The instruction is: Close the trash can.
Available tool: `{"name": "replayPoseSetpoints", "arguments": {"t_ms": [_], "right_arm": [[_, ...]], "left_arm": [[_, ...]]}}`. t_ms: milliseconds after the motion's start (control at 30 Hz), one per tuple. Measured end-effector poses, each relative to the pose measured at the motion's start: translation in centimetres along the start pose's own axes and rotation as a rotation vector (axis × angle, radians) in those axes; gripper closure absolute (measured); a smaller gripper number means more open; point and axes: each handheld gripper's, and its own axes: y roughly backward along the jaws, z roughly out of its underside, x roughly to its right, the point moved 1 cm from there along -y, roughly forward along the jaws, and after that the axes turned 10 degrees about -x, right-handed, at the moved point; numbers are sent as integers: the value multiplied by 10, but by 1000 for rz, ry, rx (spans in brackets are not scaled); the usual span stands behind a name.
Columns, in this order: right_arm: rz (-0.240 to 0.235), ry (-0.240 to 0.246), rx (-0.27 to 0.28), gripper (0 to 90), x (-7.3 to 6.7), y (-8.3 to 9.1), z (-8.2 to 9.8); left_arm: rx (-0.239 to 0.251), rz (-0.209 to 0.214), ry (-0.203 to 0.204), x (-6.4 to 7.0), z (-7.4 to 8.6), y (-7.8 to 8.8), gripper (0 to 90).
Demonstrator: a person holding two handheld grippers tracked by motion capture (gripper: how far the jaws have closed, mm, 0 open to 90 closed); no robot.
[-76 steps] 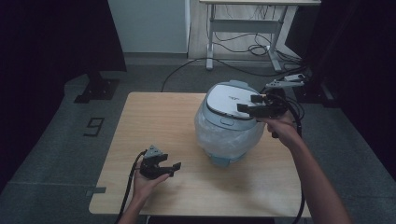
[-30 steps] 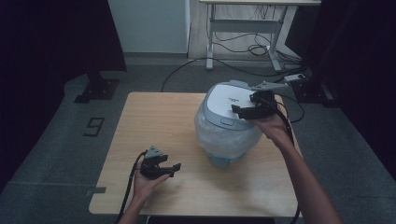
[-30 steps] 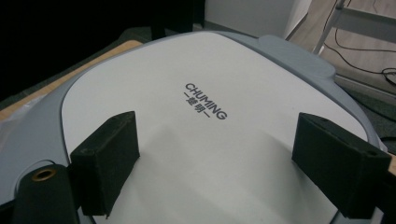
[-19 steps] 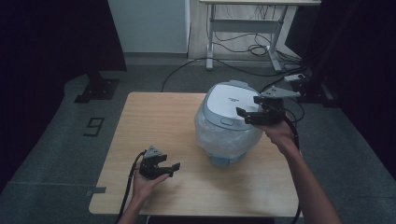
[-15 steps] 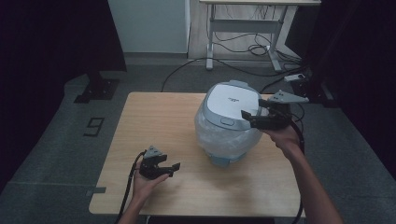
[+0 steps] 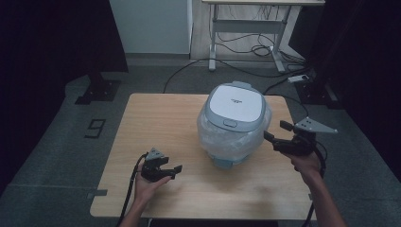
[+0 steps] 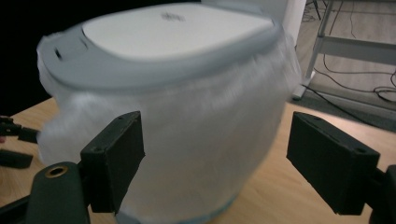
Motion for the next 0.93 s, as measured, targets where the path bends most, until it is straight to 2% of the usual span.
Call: {"name": "replayPoseSetpoints", "arguments": {"t_ms": [167, 267, 467, 700, 833, 933], "right_arm": [[5, -38, -7, 184, 11, 2, 34], [30, -34, -21, 184, 15, 1, 53], [36, -61, -56, 185, 26, -4, 95], [46, -95, -137, 186, 36, -13, 143], [51, -102, -176, 185, 39, -19, 155], [51, -108, -170, 185, 39, -21, 154]], "left_arm": [[-8, -4, -1, -1, 1, -2, 260], [-11, -7, -3, -1, 1, -3, 260], [-19, -12, -10, -1, 2, -5, 259], [-29, -19, -9, -1, 2, -9, 259], [-39, -34, -11, -1, 3, -12, 259], [-48, -51, -19, -1, 3, -15, 259]]}}
